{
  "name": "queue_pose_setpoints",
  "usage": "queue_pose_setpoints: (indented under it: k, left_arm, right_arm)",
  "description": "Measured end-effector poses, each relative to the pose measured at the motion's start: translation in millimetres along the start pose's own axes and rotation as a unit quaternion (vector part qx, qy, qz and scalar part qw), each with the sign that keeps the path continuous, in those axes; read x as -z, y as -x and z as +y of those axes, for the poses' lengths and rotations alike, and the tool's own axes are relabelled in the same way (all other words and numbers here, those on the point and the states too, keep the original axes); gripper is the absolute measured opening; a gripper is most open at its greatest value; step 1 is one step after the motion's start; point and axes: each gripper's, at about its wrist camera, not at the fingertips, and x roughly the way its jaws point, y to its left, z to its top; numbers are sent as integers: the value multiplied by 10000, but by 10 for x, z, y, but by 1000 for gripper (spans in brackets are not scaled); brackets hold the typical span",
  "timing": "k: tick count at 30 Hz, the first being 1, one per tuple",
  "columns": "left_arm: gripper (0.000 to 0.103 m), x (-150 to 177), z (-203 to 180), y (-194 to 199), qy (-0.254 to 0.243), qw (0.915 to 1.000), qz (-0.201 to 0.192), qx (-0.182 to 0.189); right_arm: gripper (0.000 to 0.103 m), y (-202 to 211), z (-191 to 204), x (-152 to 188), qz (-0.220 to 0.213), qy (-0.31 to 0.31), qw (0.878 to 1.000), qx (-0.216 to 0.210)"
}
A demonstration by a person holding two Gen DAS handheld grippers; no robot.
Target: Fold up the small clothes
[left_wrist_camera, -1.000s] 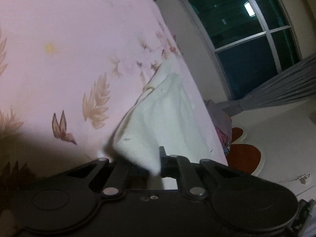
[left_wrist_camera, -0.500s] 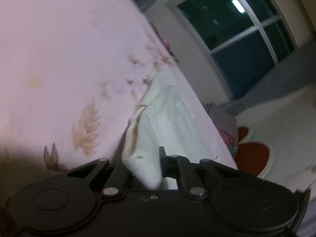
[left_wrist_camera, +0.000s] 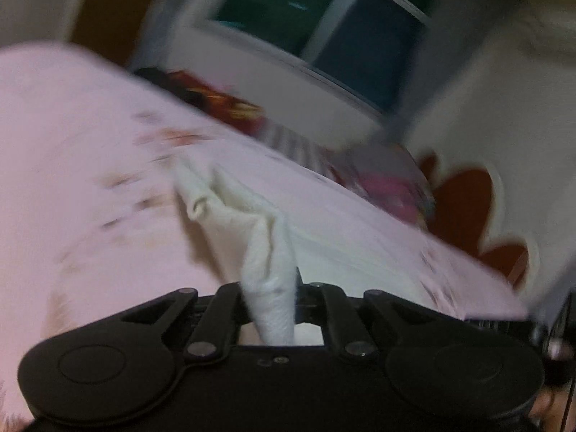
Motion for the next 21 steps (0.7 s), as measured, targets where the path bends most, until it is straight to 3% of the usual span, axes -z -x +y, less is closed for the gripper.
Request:
queue_pose_setpoints:
  k: [3,9,10,11,12,13,15,17,21]
  left_arm:
    - [7,20,-522,-81,-698,9971,155,275]
    - [8,353,-1371,-381,-1405,9844,784,707]
    - [11,452,-1465,-531,-1512,9788,1172,727]
    - [25,552,-1544,-688,-1554,9729,1570,680]
    - [32,638,-1613,-765,-1506,9697,1812,640]
    - [37,698,-1672,-726,-1484,9674,1889,798]
    - [59,703,-1704,-549,-1477,9656,1687,1315]
    - [58,603,-1616,-365,-1437,9714,1363,1308]
    - [54,212,-1089,-282,-829,9923,728,566]
  right_arm:
    - [0,323,-353,-171,-282,-254,9992,105]
    - [0,919,-969,-374,-584,-586,9962,277]
    - [0,990,-1051,-382,-585,-616,9960,292]
    - [0,1046,-1123,-388,-574,-613,9960,292]
    - [0,1078,-1168,-392,-523,-582,9963,349]
    - [20,1109,-1206,-400,-487,-588,9959,496]
    - [69,1178,-1272,-391,-515,-605,9952,570]
    - [68,1225,-1299,-391,-562,-635,9962,218]
    - [55,1038,-1116,-422,-308,-639,9969,-330]
